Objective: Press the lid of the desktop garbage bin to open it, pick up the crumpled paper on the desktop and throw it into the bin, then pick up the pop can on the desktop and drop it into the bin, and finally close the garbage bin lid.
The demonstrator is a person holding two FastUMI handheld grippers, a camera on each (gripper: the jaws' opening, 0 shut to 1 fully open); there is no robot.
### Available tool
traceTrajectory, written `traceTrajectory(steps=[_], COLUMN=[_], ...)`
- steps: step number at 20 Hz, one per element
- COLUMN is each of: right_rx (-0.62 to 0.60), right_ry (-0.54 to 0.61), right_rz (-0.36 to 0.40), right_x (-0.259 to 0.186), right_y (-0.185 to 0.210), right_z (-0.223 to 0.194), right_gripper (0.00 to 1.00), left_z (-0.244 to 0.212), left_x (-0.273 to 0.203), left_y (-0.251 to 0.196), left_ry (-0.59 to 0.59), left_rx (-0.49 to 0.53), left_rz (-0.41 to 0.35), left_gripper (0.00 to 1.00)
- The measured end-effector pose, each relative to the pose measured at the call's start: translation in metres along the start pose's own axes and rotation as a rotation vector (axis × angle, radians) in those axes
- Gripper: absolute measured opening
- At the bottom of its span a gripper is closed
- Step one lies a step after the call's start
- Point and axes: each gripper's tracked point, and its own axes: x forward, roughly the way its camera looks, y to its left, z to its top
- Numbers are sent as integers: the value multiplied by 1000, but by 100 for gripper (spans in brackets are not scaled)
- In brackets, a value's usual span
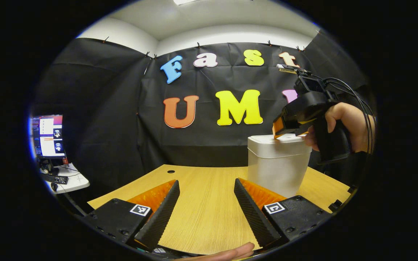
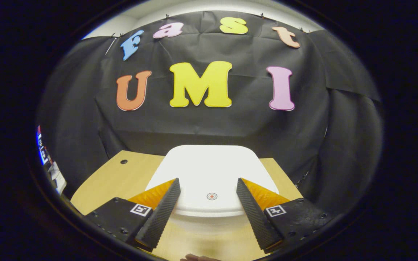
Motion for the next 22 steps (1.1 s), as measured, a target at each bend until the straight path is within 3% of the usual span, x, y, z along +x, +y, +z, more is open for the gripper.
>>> traceTrajectory(steps=[3,10,14,18,22], right_rx=[-9,12,125,164,114], right_ry=[-94,-194,-166,-154,-119], right_rz=[-31,-10,64,62,32], right_x=[-3,-4,-9,-11,-2], right_y=[3,2,-4,-17,-20], right_z=[-5,-1,7,14,0], right_gripper=[99,98,97,93,93], left_z=[-4,-5,-7,-9,-12], left_x=[2,4,5,6,7], left_y=[6,10,10,12,14], left_ry=[13,23,29,36,45], left_rx=[-18,-26,-35,-49,-56], left_rz=[10,21,16,18,22], left_gripper=[97,97,97,97,97])
